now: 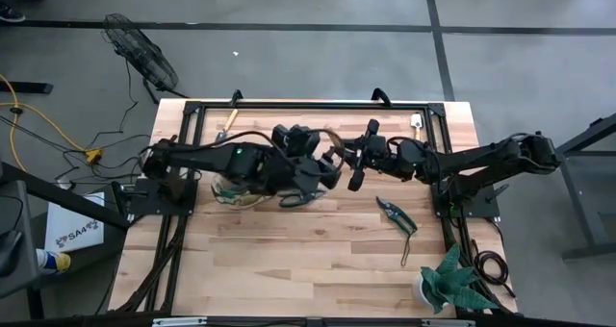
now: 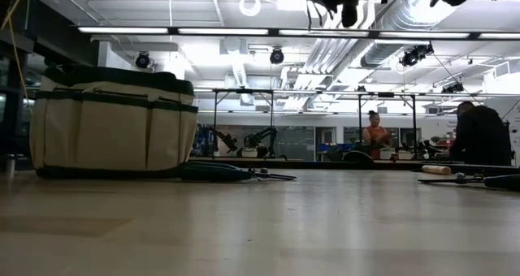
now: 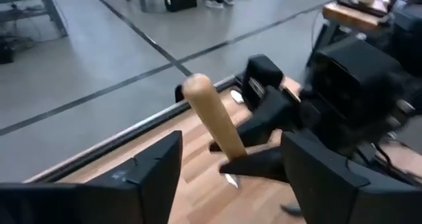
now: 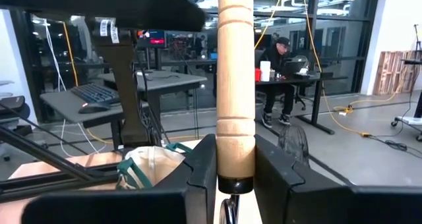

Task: Pick & Place Garden tools in Gardening bag
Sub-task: Put the light brown hand rake into the white gardening bag

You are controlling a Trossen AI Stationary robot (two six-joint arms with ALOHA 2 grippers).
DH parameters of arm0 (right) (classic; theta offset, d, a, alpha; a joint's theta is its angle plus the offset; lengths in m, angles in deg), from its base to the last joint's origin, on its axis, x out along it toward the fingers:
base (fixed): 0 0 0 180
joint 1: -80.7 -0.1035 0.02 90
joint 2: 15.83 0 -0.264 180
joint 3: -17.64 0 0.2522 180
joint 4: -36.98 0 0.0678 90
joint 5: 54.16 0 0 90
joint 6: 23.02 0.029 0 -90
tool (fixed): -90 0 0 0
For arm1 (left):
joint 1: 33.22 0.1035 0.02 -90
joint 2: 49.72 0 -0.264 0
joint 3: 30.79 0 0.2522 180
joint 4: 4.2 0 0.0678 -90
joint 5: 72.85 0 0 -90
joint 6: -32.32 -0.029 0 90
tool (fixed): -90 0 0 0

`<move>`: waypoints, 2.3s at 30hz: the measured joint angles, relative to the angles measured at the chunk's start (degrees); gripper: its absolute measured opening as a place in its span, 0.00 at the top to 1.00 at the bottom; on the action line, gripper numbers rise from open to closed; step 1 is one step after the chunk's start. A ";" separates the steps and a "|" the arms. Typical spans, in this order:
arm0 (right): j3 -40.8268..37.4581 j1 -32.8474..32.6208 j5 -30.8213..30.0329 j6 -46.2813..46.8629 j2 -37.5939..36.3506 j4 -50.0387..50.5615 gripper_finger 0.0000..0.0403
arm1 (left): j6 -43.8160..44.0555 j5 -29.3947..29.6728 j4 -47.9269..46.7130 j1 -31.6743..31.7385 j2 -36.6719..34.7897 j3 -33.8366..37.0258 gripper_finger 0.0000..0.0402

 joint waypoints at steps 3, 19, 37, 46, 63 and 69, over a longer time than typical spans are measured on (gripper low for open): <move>0.00 0.00 -0.02 -0.62 0.00 -0.09 0.85 | 0.02 -0.95 0.54 0.72 0.57 0.01 0.35; 0.02 0.00 -3.45 -1.13 0.00 -1.56 0.85 | 0.76 6.06 8.63 2.13 2.31 -0.07 0.36; 0.04 0.55 -2.98 -2.56 0.02 -2.43 0.85 | 4.57 -0.29 9.14 5.75 2.31 -0.07 0.66; 0.02 0.76 -2.99 -2.23 0.04 -1.95 0.85 | 1.28 -2.76 9.36 5.77 2.31 -0.07 0.86; 0.02 0.72 -3.11 -2.22 0.04 -1.54 0.85 | -4.57 -3.16 9.42 5.73 2.31 -0.07 0.86; 0.02 0.72 -4.09 -3.49 0.04 -1.60 0.85 | -9.02 -3.35 9.94 5.73 2.31 -0.07 0.86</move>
